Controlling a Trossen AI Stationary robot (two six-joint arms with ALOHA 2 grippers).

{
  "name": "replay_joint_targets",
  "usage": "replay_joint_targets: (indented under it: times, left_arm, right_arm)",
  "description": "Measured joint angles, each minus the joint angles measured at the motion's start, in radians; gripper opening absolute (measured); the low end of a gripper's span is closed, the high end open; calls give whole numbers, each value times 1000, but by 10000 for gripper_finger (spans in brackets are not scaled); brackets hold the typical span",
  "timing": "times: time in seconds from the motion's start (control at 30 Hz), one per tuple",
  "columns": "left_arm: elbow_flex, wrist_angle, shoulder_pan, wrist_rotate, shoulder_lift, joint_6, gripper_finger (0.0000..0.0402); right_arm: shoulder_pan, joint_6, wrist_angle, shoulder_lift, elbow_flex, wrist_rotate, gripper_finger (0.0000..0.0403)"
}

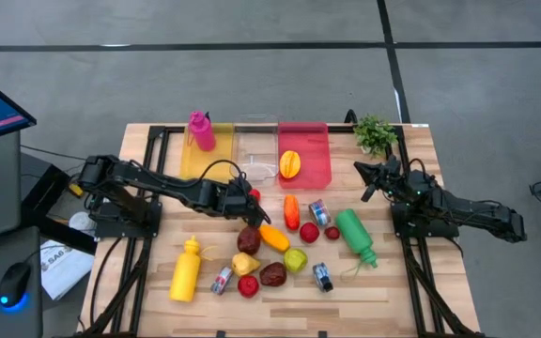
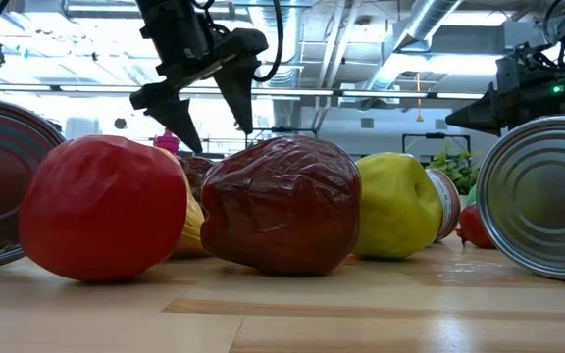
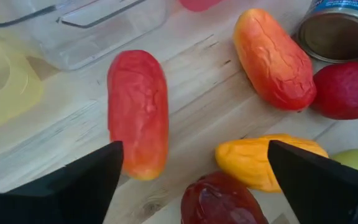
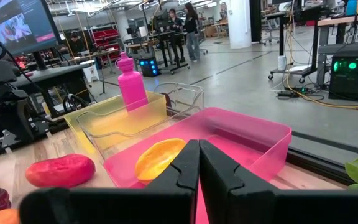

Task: Pick & Place Food Item
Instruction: Put the left orange mango into the pink bin

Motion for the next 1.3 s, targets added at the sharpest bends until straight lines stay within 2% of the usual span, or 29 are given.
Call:
replay_joint_targets:
  times: [0.3,0.6,1.17,1.3]
  left_arm:
    - [-14,18,0,0,0,0,384]
    - [-114,180,0,22,0,0,390]
    - [-115,111,4,-9,0,0,385]
    - [-117,95,7,-69,18,-1,385]
  right_arm:
    - [0,0,0,0,0,0,6]
    - [0,0,0,0,0,0,6]
    - [0,0,0,0,0,0,6]
    - [0,0,0,0,0,0,6]
